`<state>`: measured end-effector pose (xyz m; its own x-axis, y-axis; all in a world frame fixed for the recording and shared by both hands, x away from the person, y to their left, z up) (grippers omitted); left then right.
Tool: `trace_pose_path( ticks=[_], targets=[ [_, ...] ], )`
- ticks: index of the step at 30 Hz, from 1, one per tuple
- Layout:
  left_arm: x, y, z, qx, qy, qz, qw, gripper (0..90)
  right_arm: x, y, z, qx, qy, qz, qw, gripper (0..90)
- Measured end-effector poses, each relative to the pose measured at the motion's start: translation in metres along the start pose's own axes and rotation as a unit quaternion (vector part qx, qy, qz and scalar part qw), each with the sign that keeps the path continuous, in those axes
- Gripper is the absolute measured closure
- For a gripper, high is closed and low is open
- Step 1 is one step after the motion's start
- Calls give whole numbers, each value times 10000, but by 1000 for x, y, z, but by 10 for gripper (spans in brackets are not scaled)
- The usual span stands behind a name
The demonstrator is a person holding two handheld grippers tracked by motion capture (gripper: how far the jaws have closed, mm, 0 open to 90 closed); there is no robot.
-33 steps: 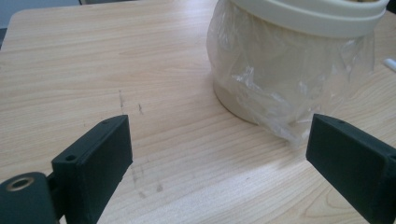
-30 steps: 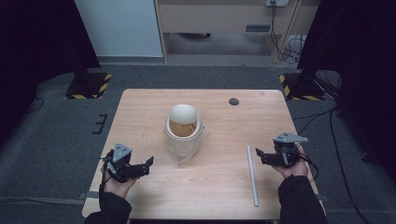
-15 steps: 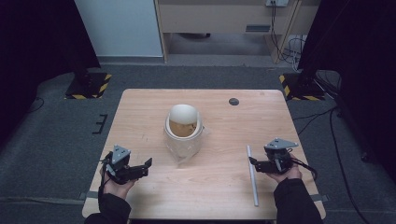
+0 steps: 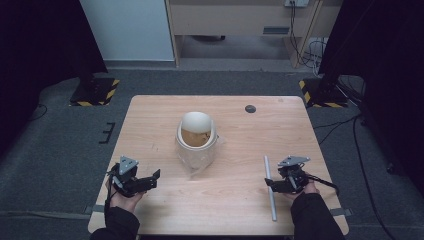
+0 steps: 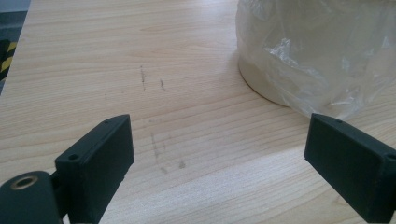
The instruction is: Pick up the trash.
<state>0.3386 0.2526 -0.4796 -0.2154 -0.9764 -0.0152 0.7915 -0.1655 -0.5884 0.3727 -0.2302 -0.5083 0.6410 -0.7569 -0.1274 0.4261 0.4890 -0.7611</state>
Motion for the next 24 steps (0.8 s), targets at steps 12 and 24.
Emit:
trace_pose_path(
  ticks=[12, 24],
  targets=[
    [0, 2, -1, -42, -4, 7, 10000, 103, -4, 13, -4, -552, -30, 148, 9984, 427],
    [2, 3, -1, -62, 10, -23, 10000, 104, -4, 18, -5, -850, 26, 197, 9962, 536]
  ],
)
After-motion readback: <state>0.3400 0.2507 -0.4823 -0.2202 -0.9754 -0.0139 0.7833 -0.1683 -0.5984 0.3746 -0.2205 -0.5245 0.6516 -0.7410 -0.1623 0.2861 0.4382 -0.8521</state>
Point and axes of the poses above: each handheld gripper's, and its own axes: y roughly forward along the jaws, z roughly out of its top, x roughly to its right, the point moved 2 cm from there along y, roughly forward along the jaws, and after that the axes turned 7 degrees about z, right-handed, at the moved point
